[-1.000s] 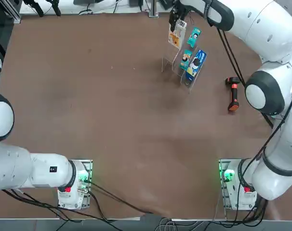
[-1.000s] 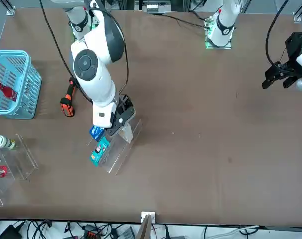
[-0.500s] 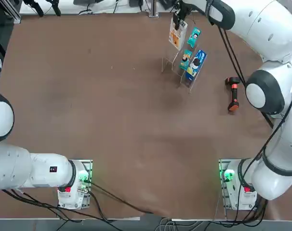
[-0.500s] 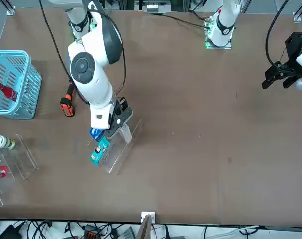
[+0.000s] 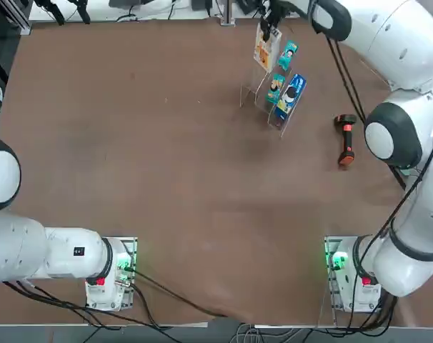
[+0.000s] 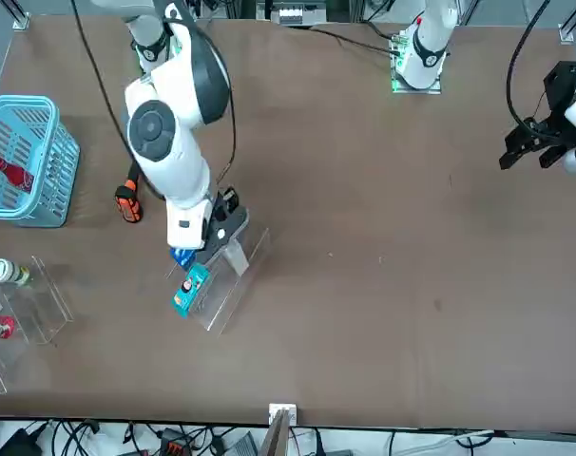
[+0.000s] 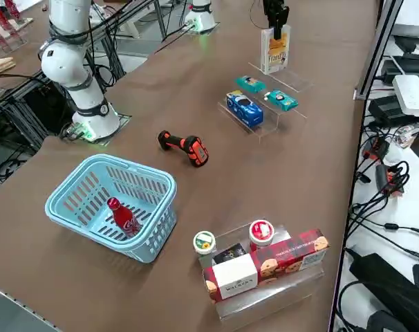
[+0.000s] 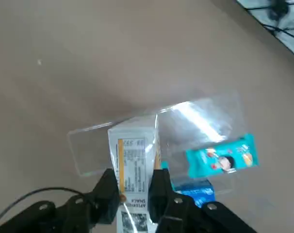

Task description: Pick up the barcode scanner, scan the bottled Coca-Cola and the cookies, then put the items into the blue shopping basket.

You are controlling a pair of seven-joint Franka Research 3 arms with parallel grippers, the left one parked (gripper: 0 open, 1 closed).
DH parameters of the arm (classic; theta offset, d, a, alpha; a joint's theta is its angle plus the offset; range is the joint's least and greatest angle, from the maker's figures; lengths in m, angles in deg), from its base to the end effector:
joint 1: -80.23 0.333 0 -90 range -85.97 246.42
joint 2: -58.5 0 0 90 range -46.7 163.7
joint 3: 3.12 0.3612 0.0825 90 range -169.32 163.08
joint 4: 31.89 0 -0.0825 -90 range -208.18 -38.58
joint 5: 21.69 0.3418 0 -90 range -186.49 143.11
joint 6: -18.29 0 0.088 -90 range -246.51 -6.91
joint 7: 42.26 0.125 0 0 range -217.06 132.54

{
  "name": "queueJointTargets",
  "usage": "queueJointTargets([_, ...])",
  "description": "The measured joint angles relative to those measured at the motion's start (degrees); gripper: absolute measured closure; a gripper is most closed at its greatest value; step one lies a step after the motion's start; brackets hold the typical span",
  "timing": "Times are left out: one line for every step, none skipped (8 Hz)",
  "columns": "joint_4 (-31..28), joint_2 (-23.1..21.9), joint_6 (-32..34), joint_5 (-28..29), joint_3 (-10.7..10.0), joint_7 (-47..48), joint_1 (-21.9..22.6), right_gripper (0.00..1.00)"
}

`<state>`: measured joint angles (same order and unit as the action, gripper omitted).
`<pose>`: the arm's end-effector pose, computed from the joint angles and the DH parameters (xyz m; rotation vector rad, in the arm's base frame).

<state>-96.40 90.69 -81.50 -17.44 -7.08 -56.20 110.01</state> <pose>0.6254 0.3274 0.5173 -2.9130 -1.0550 -0.0788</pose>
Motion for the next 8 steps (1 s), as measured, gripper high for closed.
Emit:
queueJointTargets([2.8, -0.5, 4.5, 0.0, -0.1, -0.2, -1.9, 0.67])
queueJointTargets([5.2, -1.6, 9.0, 0.0, -0.2, -1.2, -4.2, 0.67])
queueJointTargets([6.1, -4.0, 14.6, 0.0, -0.4, -3.4, -7.2, 0.67])
queueJointTargets([5.3, -7.2, 20.5, -0.1, -0.6, -5.5, -11.5, 0.67])
queueJointTargets([2.0, -10.9, 23.2, -0.4, -0.7, -8.6, -17.0, 0.67])
queueJointTargets([-3.3, -15.0, 23.7, -1.8, -1.0, -12.4, -22.5, 0.67])
queueJointTargets([-8.9, -19.1, 23.5, -4.0, -1.3, -15.8, -27.2, 0.67])
queueJointTargets([-14.4, -22.9, 22.2, -5.7, -1.4, -19.2, -31.7, 0.67])
